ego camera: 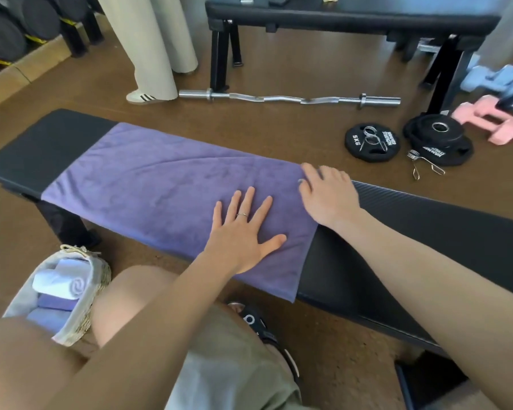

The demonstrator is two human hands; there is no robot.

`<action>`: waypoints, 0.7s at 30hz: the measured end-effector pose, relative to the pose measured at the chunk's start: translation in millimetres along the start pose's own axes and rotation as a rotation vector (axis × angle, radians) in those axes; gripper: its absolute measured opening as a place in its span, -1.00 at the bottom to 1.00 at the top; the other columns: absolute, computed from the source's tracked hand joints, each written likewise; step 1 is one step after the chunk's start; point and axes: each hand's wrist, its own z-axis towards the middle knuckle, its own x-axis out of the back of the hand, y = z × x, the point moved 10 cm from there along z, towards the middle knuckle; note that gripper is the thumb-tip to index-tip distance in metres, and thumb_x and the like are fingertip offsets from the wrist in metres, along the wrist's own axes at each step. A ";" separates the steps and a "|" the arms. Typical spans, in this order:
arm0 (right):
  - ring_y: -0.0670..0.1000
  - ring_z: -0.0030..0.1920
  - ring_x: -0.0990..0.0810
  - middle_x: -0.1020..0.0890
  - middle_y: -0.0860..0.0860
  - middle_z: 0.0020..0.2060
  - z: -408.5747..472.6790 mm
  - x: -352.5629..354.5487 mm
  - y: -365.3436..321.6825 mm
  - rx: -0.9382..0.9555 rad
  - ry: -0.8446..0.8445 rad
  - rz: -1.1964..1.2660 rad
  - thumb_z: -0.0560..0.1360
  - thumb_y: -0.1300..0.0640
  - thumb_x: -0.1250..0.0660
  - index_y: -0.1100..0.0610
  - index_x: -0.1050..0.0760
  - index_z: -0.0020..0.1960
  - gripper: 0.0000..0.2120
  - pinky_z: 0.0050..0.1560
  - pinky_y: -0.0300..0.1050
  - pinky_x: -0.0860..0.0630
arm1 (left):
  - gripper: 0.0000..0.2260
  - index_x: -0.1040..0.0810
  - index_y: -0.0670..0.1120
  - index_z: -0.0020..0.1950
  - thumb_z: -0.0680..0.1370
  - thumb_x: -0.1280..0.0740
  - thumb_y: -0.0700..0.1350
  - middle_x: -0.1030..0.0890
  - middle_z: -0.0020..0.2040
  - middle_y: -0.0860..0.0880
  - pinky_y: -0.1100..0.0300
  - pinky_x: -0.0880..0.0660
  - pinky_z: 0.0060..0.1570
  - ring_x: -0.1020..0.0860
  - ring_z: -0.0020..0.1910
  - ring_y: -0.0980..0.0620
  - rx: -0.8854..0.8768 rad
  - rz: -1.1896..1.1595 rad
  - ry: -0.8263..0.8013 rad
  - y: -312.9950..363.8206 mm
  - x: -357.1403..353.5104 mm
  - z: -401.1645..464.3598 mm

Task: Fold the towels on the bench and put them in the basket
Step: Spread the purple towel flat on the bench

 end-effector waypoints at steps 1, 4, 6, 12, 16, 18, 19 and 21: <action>0.26 0.29 -0.49 -0.54 0.22 0.29 2.3 -0.2 19.1 -0.124 -0.052 -0.017 0.66 -0.12 0.04 0.14 -0.40 0.39 -0.50 0.36 0.17 -0.30 | -0.22 0.27 0.20 0.61 0.44 0.35 0.48 0.23 0.65 -0.02 -0.24 0.18 0.52 0.16 0.63 -0.16 0.002 0.005 0.004 -1.0 0.0 -0.1; 0.27 0.31 -0.47 -0.54 0.22 0.29 18.2 22.5 17.7 -0.157 -0.038 -0.109 0.66 -0.16 0.06 0.15 -0.44 0.36 -0.47 0.43 0.23 -0.21 | -0.22 0.28 0.19 0.61 0.46 0.33 0.49 0.24 0.65 -0.03 -0.24 0.19 0.52 0.17 0.62 -0.17 -0.002 0.031 0.008 2.2 1.1 1.4; 0.25 0.31 -0.47 -0.55 0.17 0.29 32.9 44.2 -27.9 0.047 0.108 -0.009 0.67 -0.11 0.00 0.10 -0.43 0.40 -0.54 0.40 0.19 -0.27 | -0.22 0.28 0.18 0.61 0.46 0.30 0.50 0.24 0.65 -0.03 -0.24 0.19 0.52 0.18 0.62 -0.17 -0.006 0.028 -0.003 2.1 -0.5 1.6; 0.15 0.44 -0.35 -0.42 0.06 0.45 67.0 20.8 -151.9 0.402 -0.052 0.144 0.69 -0.05 -0.01 0.04 -0.22 0.57 -0.52 0.40 0.13 -0.30 | -0.20 0.26 0.18 0.62 0.43 0.31 0.49 0.21 0.65 -0.02 -0.20 0.25 0.52 0.19 0.63 -0.13 0.015 -0.014 -0.034 0.7 3.5 -1.4; 0.16 0.48 -0.31 -0.33 0.10 0.52 52.3 -12.0 -111.1 0.323 -0.041 0.040 0.69 -0.09 0.03 -0.02 -0.18 0.60 -0.51 0.45 0.13 -0.22 | -0.27 0.10 0.15 0.64 0.55 0.13 0.46 0.11 0.66 0.01 -0.14 0.16 0.56 0.11 0.63 -0.09 -0.050 -0.089 -0.031 -7.6 12.4 -6.8; 0.24 0.30 -0.49 -0.53 0.18 0.33 50.7 -8.5 -67.6 0.137 -0.004 0.046 0.69 -0.11 0.03 0.05 -0.32 0.50 -0.53 0.33 0.13 -0.33 | -0.28 -0.09 0.07 0.63 0.56 0.01 0.41 -0.06 0.65 -0.03 -0.11 -0.03 0.56 -0.07 0.61 -0.10 0.000 -0.109 0.043 -32.3 20.3 -8.3; 0.25 0.22 -0.54 -0.58 0.19 0.24 50.7 -7.3 -52.3 0.066 -0.017 0.034 0.69 -0.12 0.03 0.10 -0.40 0.41 -0.53 0.27 0.13 -0.37 | -0.26 -0.14 0.04 0.62 0.54 0.01 0.42 -0.10 0.64 -0.06 -0.11 -0.08 0.54 -0.12 0.59 -0.13 0.075 -0.106 0.078 -50.5 23.9 -8.5; 0.24 0.15 -0.57 -0.61 0.17 0.17 50.6 -2.8 -42.4 0.032 -0.005 -0.015 0.68 -0.13 0.03 0.13 -0.46 0.32 -0.54 0.22 0.14 -0.40 | -0.25 -0.08 0.05 0.63 0.54 -0.02 0.43 -0.03 0.65 -0.10 -0.15 -0.01 0.53 -0.05 0.60 -0.17 0.237 -0.104 0.065 -87.3 22.8 -5.1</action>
